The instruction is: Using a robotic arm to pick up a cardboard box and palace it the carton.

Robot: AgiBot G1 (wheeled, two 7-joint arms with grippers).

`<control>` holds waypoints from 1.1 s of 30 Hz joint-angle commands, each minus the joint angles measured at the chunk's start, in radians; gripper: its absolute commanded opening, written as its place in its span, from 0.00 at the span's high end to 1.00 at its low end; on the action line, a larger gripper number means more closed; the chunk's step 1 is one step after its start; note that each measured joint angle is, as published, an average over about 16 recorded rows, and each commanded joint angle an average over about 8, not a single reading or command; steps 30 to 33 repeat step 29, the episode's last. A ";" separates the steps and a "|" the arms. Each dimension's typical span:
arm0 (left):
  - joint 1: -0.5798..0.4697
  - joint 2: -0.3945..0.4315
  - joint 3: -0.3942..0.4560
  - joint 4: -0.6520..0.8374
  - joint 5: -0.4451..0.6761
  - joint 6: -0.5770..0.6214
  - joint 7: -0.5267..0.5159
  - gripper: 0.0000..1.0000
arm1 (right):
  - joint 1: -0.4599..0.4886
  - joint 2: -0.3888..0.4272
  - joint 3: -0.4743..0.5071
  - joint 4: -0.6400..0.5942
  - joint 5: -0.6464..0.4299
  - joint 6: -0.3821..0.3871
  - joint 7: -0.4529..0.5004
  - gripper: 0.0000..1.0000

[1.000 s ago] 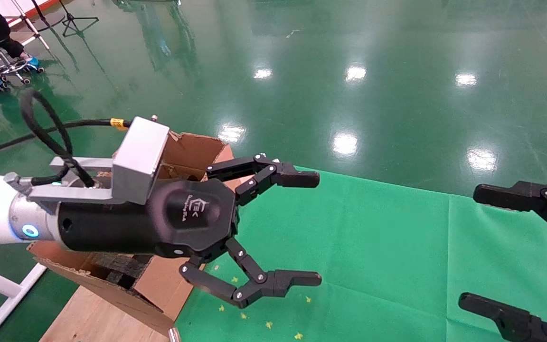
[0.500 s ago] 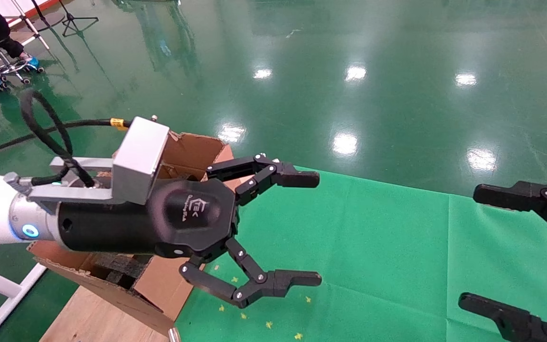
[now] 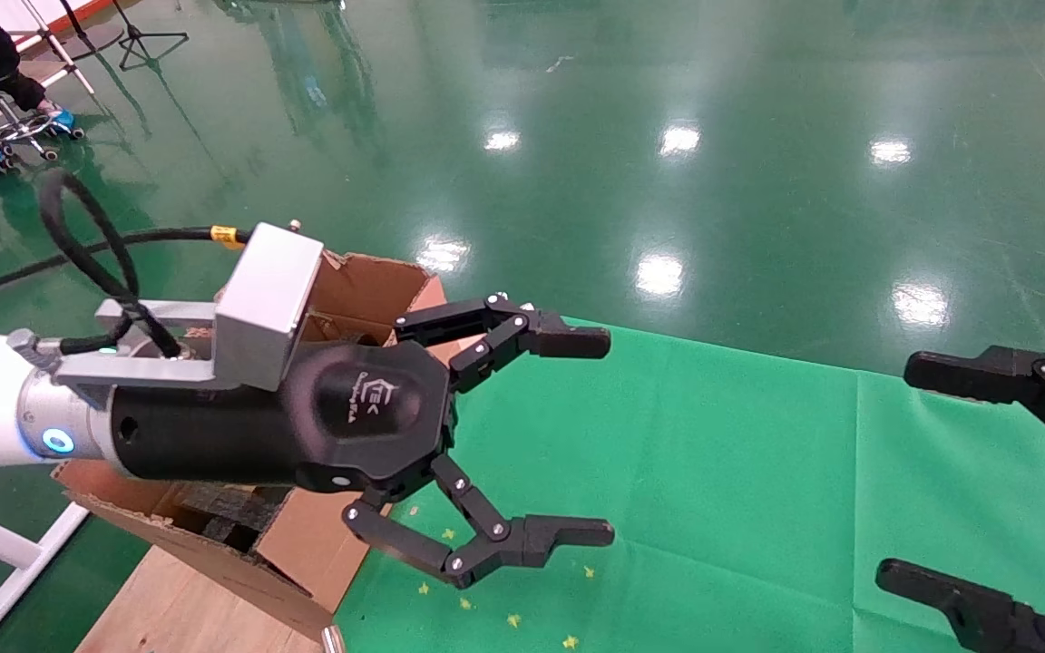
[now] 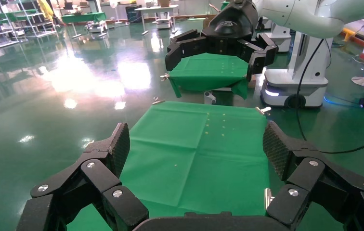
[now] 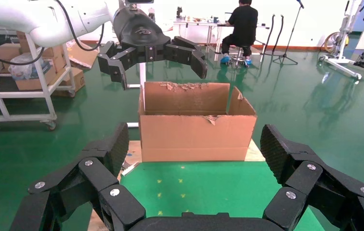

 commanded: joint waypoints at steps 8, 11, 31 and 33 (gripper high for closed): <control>0.000 0.000 0.000 0.000 0.000 0.000 0.000 0.00 | 0.000 0.000 0.000 0.000 0.000 0.000 0.000 0.00; 0.000 0.000 0.000 0.000 0.000 0.000 0.000 0.00 | 0.000 0.000 0.000 0.000 0.000 0.000 0.000 0.00; 0.000 0.000 0.000 0.000 0.000 0.000 0.000 0.00 | 0.000 0.000 0.000 0.000 0.000 0.000 0.000 0.00; 0.000 0.000 0.000 0.000 0.000 0.000 0.000 0.00 | 0.000 0.000 0.000 0.000 0.000 0.000 0.000 0.00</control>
